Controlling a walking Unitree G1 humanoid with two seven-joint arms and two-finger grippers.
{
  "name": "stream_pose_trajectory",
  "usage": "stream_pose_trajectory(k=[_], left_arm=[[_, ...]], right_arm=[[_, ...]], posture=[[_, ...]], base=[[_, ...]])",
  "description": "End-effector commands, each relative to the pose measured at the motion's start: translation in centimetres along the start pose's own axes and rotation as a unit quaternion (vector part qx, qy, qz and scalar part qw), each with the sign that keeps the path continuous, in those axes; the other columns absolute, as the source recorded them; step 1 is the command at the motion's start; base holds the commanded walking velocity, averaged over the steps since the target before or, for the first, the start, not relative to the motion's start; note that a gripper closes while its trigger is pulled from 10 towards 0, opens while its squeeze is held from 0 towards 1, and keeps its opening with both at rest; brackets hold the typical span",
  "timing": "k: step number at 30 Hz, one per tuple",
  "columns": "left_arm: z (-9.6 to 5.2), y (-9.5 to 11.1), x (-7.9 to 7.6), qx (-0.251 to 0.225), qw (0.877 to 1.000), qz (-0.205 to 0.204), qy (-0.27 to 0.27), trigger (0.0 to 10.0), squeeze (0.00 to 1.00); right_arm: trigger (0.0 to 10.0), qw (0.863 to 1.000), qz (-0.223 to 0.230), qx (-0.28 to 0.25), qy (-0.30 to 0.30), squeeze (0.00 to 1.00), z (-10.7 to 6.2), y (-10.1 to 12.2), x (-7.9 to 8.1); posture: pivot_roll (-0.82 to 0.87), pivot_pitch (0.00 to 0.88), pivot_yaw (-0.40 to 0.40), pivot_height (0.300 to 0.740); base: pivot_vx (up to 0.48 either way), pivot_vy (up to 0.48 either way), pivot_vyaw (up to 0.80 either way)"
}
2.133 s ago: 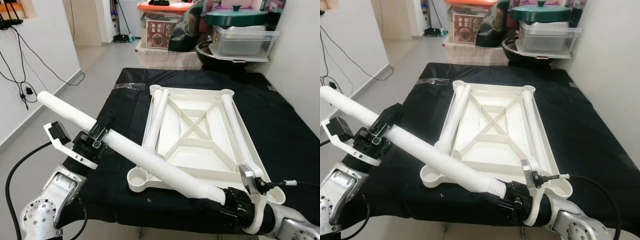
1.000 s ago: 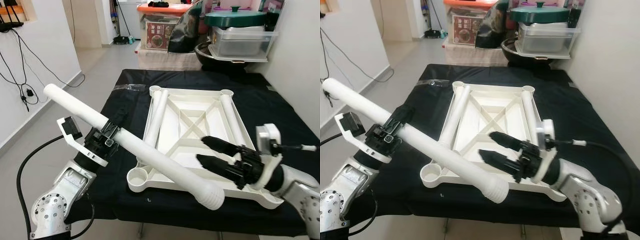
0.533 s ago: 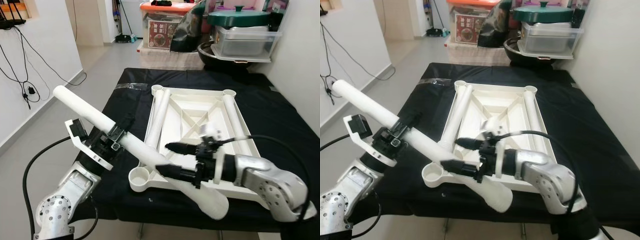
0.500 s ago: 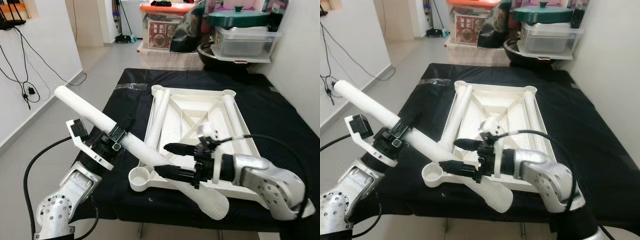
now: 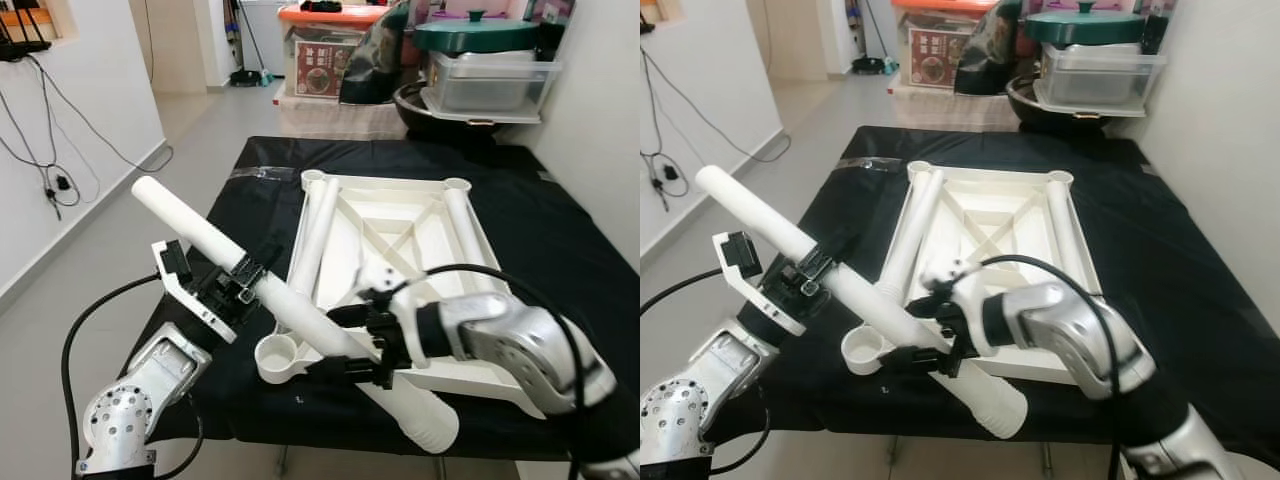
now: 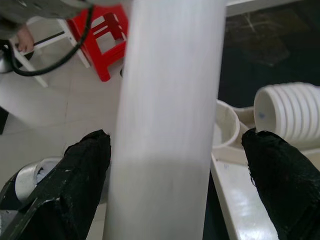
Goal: Building children table
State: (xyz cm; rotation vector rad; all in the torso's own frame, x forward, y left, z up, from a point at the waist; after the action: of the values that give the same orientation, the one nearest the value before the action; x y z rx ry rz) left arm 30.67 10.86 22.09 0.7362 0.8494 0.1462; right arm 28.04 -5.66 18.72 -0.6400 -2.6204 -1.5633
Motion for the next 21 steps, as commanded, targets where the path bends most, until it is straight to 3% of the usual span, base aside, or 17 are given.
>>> stream_pose_trajectory(k=[1,8,9,10,13,14,16,17,18,21], left_arm=[[0.2,-0.1,-0.2,0.002,1.0,0.003,-0.005,0.0,0.0],[0.1,-0.4,-0.2,0.004,1.0,0.001,-0.005,0.0,0.0],[0.1,-0.5,-0.3,0.005,1.0,0.001,-0.006,0.0,0.0],[0.1,-0.6,-0.3,0.006,1.0,0.001,-0.006,0.0,0.0],[0.2,-0.6,-0.3,0.007,1.0,0.001,-0.007,0.0,0.0],[0.2,-0.7,-0.3,0.008,1.0,0.001,-0.008,0.0,0.0],[0.2,-0.7,-0.3,0.008,1.0,0.001,-0.008,0.0,0.0],[0.3,-0.8,-0.3,0.01,1.0,0.001,-0.01,0.0,0.0],[0.4,-0.9,-0.4,0.012,1.0,0.001,-0.012,0.0,0.0],[0.7,-0.9,-0.5,0.013,1.0,0.002,-0.016,0.0,0.0]], right_arm=[[10.0,1.0,-0.009,0.021,0.004,0.0,0.4,-0.2,0.3],[10.0,0.999,-0.018,0.038,0.004,0.0,1.3,0.1,0.4],[8.2,0.999,-0.019,0.043,0.01,0.0,1.7,0.1,0.7],[7.2,0.999,-0.018,0.047,0.017,0.0,2.0,0.1,1.1],[7.2,0.998,-0.016,0.051,0.023,0.0,2.2,0.0,1.4],[2.4,0.998,-0.015,0.057,0.03,0.0,2.4,-0.2,1.7],[2.4,0.997,-0.014,0.061,0.033,0.0,2.5,-0.3,1.9],[4.2,0.997,-0.014,0.07,0.035,0.0,2.6,-0.6,2.0],[3.3,0.996,-0.012,0.079,0.037,0.0,2.7,-1.0,2.1],[3.3,0.995,-0.01,0.093,0.038,0.0,2.8,-1.7,2.2]], posture=[[-0.04,0.0,-0.028,0.74],[-0.04,0.0,-0.033,0.74],[-0.03,0.0,-0.037,0.74],[-0.03,0.0,-0.036,0.74],[-0.03,0.0,-0.036,0.74],[-0.04,0.0,-0.03,0.74],[-0.04,0.0,-0.03,0.74],[-0.05,0.0,-0.029,0.74],[-0.05,0.0,-0.029,0.74],[-0.05,0.0,-0.031,0.74]], base=[[0.0,0.0,0.0],[0.0,0.0,0.0],[0.0,0.0,0.0],[0.0,0.0,0.0],[0.0,0.0,0.0],[0.0,0.0,0.0],[0.0,0.0,0.0],[0.0,0.0,0.0],[0.0,0.0,0.0],[0.0,0.0,0.0]])
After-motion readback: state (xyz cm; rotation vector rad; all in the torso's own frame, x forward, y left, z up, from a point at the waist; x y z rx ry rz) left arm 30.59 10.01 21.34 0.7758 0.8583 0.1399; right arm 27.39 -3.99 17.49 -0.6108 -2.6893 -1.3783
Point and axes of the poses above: a point about 5 cm out from each wrist's last joint towards the gripper, its own z axis pointing out of the wrist towards the gripper, its own y axis along the axis of the wrist's last joint, x = y × z, the point moved 5 cm from there along z, pointing out of the wrist towards the gripper, and after that the axes turned 11 degrees about z, right-handed, at the moved point
